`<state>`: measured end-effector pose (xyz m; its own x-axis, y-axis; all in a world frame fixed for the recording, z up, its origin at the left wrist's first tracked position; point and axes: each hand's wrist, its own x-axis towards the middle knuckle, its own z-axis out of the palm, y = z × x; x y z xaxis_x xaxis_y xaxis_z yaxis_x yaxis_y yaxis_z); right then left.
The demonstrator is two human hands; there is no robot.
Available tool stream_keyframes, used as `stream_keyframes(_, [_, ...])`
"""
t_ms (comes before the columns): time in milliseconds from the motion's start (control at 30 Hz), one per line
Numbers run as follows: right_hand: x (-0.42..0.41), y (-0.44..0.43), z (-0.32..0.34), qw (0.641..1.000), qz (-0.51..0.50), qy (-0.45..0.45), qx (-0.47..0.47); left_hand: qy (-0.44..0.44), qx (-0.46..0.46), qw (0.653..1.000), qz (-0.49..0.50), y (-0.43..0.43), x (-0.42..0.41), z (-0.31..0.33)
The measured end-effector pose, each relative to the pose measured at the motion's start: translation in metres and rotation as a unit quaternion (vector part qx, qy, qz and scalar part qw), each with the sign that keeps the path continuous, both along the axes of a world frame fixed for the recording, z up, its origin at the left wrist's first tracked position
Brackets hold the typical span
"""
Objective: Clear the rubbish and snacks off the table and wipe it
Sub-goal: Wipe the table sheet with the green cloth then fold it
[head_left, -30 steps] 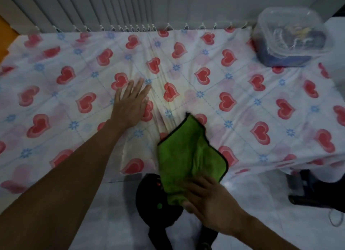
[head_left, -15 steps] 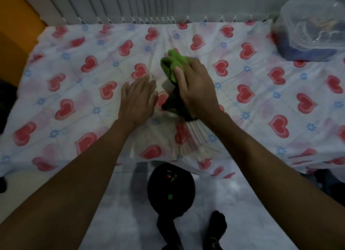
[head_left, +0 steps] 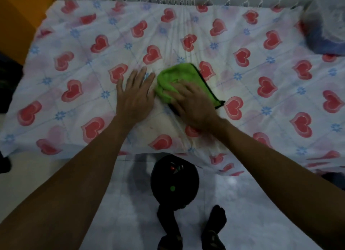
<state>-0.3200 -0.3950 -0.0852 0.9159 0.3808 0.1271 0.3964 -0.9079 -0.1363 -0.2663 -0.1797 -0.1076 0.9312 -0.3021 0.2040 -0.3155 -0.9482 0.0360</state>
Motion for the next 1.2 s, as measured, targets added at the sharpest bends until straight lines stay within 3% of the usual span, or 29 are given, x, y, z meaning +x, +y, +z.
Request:
stream_keyframes(367, [-0.127, -0.004, -0.002, 0.979, 0.19, -0.006, 0.068, 0.074, -0.03, 0.997, -0.002, 0.001, 0.001, 0.006])
stream_keyframes(533, [-0.125, 0.005, 0.023, 0.965, 0.236, -0.04, 0.11, 0.126, -0.056, 0.99, -0.013, 0.003, 0.001, 0.016])
stream_keyframes(600, [-0.103, 0.009, 0.049, 0.966, 0.212, -0.063, 0.13, 0.123, -0.086, 0.989, -0.013, 0.005, -0.003, 0.027])
stream_keyframes(733, [-0.023, 0.017, 0.093, 0.97, 0.06, -0.108, 0.21, 0.085, -0.078, 0.993, -0.01, 0.024, -0.013, 0.042])
stream_keyframes(833, [0.044, 0.033, 0.095, 0.965, 0.021, -0.063, 0.255, 0.087, -0.077, 0.992, 0.042, 0.048, -0.017, 0.036])
stream_keyframes(900, [0.066, 0.051, 0.064, 0.98, 0.037, -0.03, 0.195, 0.088, -0.082, 0.99, 0.076, 0.062, -0.023, 0.026])
stream_keyframes(1033, [0.059, 0.078, -0.004, 0.994, -0.054, -0.001, 0.09, 0.069, -0.075, 0.99, 0.094, 0.068, -0.023, 0.012])
stream_keyframes(1133, [0.049, 0.08, -0.012, 0.99, 0.071, -0.09, 0.082, 0.067, -0.065, 0.99, 0.102, 0.069, -0.02, 0.007])
stream_keyframes(1200, [0.028, 0.078, -0.008, 0.985, 0.111, -0.078, 0.106, 0.063, -0.074, 0.99, 0.105, 0.07, -0.02, 0.005])
